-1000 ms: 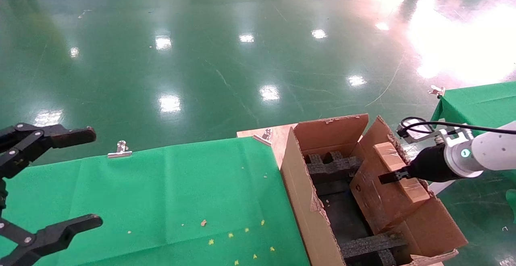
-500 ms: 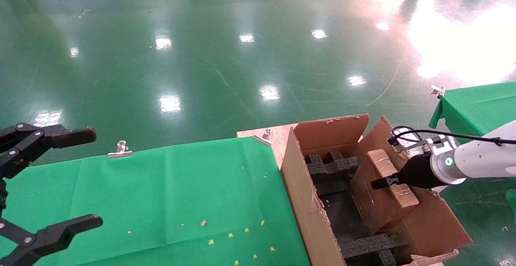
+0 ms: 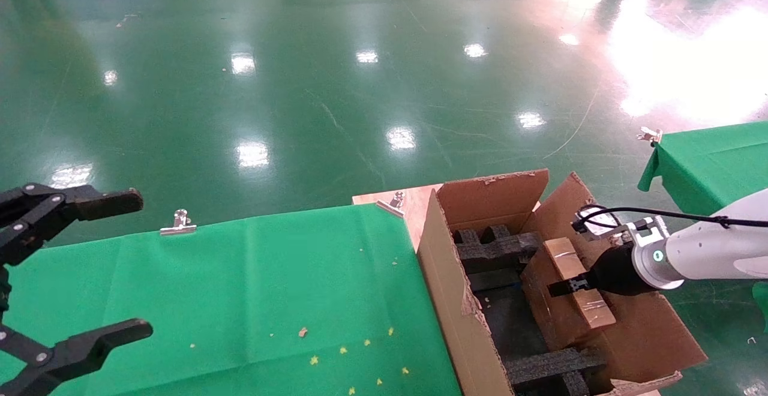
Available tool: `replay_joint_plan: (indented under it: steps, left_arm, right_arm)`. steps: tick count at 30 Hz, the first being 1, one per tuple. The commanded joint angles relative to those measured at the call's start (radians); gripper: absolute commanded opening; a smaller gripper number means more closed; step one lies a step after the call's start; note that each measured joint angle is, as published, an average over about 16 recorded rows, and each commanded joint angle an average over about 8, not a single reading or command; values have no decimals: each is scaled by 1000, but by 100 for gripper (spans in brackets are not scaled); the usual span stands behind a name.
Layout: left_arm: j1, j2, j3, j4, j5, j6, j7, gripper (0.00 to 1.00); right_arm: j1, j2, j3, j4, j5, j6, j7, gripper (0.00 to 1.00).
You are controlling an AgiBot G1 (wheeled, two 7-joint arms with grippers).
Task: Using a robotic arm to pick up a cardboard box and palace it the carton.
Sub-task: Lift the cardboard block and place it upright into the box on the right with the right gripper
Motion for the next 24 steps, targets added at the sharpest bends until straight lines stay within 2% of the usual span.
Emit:
replay_joint_plan:
  steps: [1,9,10,16,18,24]
  left_arm:
    - [0,0,0,0,0,0,0,100]
    - [0,0,0,0,0,0,0,100]
    - [0,0,0,0,0,0,0,100]
    - [0,0,0,0,0,0,0,100]
    - [0,0,0,0,0,0,0,100]
    - [0,0,0,0,0,0,0,100]
  right_arm:
    - [-13,-8,5,-18,11,-6,-14,0]
    - [-42,-31,22,-77,44,-35,-58,2]
    - [-44,-33,24,-83,46,-38,-62,7]
    - [-54,-41,34,-110,63,-53,-78,82]
    - [-56,-43,36,-114,66,-55,-80,100]
    - [-54,-41,34,-109,64,-55,-78,100]
